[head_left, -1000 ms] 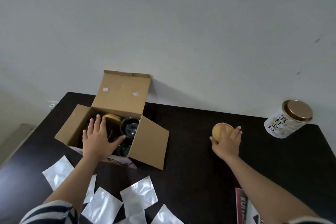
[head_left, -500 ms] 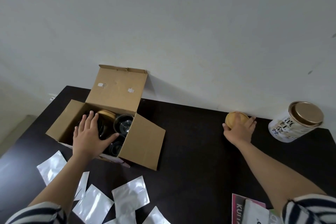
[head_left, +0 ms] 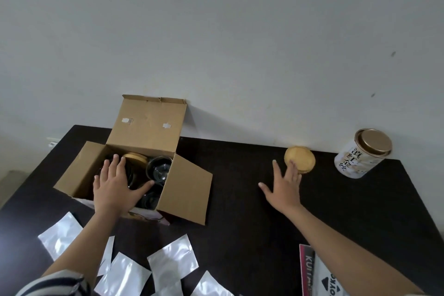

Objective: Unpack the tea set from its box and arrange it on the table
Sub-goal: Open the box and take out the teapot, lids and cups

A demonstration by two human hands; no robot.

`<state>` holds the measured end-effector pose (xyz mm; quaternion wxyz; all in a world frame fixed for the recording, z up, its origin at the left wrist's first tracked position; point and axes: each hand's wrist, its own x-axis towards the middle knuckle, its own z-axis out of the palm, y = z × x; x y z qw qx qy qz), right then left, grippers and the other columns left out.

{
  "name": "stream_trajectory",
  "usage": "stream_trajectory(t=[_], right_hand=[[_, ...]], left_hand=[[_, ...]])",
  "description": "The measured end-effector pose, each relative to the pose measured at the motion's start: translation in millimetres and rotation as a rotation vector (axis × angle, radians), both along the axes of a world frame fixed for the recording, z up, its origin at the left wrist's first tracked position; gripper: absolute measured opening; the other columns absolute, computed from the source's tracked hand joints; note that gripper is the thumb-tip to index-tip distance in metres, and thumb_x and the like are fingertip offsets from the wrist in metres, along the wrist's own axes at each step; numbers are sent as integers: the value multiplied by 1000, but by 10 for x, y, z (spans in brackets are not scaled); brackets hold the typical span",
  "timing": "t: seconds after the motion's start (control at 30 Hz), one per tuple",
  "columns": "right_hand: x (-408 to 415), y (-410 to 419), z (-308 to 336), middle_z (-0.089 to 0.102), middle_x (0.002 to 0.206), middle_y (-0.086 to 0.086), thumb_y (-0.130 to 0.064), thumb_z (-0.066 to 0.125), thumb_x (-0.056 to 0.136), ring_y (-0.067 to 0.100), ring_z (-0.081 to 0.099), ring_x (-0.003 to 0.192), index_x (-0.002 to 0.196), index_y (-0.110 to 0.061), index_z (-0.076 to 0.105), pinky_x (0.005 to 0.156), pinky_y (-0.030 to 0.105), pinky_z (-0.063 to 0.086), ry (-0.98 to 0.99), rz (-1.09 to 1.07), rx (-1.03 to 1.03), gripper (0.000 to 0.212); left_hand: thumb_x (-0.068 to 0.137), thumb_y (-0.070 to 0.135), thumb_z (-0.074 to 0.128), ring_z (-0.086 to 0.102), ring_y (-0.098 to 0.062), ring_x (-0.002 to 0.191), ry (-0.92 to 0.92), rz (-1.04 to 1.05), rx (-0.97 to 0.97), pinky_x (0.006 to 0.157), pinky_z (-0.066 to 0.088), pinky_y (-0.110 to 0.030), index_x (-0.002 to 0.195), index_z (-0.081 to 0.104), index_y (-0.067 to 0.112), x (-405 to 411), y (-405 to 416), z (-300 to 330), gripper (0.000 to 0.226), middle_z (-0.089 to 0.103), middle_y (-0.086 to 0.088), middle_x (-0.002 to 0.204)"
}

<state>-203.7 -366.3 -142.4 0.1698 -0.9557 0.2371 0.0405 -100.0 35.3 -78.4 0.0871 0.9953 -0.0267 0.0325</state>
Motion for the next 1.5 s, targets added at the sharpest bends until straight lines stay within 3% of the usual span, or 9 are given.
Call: stream_trajectory(t=[0.13,0.23,0.43,0.6,0.87,1.17,1.27,1.4,1.5], right_hand=[[-109,621,268,2,162,11,-44,54,95,27,-3,149,152,-22,23,119,45,6,-142,102,213,68],[-43,1114,548,23,158,5,-38,52,97,20,16,147,146,-19,36,119,41,22,-288,201,347,55],[387,2050,1037,61,117,1,-26,56,95,16,52,111,126,-12,59,85,26,47,-501,338,350,35],[885,2527,1208,62,109,5,-41,58,91,25,52,108,114,-13,59,82,39,51,-155,293,149,37],[1186,2829,1264,60,110,8,-65,63,78,30,46,108,110,-14,57,78,39,35,176,272,-209,61],[1126,2844,1243,51,73,-3,-63,63,66,25,48,95,73,-17,54,78,40,30,-33,207,-210,48],[1081,2806,1292,57,80,-3,-64,61,64,23,54,88,83,-16,57,82,39,37,-130,166,-109,52],[973,2561,1383,57,107,-1,-53,65,64,19,57,97,112,-15,58,80,34,51,-290,107,197,61],[835,2186,1401,60,99,-3,-49,65,63,16,59,88,103,-16,60,62,26,47,-351,83,281,52]], left_hand=[[68,78,51,6,-29,146,10,-24,8,115,11,-54,149,20,11,5,6,14,109,14,-9,158],[72,77,50,4,-30,146,21,-31,1,115,10,-53,149,16,10,-22,12,47,108,11,-9,159],[77,75,42,-2,-31,146,102,-83,7,117,10,-50,150,4,8,-43,49,162,106,0,-12,159],[81,73,33,-4,-31,146,158,-154,43,116,10,-48,150,1,9,-22,121,224,99,-3,-12,159],[86,65,34,-12,-32,145,192,-203,10,116,7,-51,150,-6,9,-28,181,182,94,-11,-12,158],[83,68,36,-12,-34,144,190,-218,18,116,8,-51,149,-7,7,-34,180,179,100,-11,-14,158],[82,71,34,-11,-34,144,185,-213,26,115,8,-51,149,-6,7,-45,166,184,101,-11,-14,158],[79,78,27,-9,-34,145,175,-204,42,116,10,-51,150,-5,8,-55,146,193,105,-9,-13,158],[71,88,16,-11,-33,144,230,-178,57,116,9,-53,150,-6,9,-46,122,232,114,-14,-15,157]])
